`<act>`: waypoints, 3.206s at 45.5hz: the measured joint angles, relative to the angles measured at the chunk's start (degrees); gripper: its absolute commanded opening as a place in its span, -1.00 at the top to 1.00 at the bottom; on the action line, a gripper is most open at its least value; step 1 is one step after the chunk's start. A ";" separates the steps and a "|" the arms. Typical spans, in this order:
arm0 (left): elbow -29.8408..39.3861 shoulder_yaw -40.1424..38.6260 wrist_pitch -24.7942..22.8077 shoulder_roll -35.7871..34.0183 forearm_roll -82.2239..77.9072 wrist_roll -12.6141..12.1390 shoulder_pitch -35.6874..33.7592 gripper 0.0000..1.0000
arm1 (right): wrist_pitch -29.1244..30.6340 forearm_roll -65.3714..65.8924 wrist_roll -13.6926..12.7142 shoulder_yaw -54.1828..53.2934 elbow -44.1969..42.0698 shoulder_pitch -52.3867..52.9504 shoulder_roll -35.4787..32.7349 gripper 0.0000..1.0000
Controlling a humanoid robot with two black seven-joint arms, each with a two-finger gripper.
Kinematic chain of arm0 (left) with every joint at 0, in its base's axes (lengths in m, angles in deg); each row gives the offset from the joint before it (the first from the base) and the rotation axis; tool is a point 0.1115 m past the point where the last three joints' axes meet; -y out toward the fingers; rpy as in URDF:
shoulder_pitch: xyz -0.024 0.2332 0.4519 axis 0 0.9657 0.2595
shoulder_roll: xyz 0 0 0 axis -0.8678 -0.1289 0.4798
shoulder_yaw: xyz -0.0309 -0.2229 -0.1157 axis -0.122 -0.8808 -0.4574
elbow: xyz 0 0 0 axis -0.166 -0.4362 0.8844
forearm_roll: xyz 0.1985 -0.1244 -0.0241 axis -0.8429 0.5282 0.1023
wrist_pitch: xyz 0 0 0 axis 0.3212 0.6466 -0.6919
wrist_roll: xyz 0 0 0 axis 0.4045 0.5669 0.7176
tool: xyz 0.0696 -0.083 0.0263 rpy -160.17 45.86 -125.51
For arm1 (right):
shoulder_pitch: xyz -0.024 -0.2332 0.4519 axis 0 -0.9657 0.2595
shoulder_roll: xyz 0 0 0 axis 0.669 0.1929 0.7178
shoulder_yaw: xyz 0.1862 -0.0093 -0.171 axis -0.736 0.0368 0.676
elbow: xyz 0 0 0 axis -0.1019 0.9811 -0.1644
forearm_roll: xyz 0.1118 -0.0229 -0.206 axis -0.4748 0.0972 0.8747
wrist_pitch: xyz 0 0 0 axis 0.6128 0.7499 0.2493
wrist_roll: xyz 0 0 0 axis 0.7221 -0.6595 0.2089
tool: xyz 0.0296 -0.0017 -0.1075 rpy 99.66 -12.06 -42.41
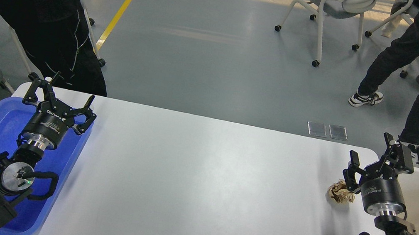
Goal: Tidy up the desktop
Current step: 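Move the right gripper away from the tan paper ball toward the white bin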
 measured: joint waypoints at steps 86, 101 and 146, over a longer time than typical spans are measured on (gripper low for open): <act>0.00 0.03 -0.09 0.00 -0.02 0.00 -0.08 -1.00 | -3.93 -5.64 -11.14 11.84 10.15 -0.20 -19.56 -1.00; 0.00 0.03 -0.19 0.00 -0.06 0.00 -0.09 -1.00 | -3.69 0.45 -14.17 19.27 16.58 0.99 -29.69 -1.00; 0.01 0.07 -0.32 0.00 -0.09 0.00 -0.09 -1.00 | -3.72 34.21 -19.09 36.60 33.13 -1.37 -54.29 -0.87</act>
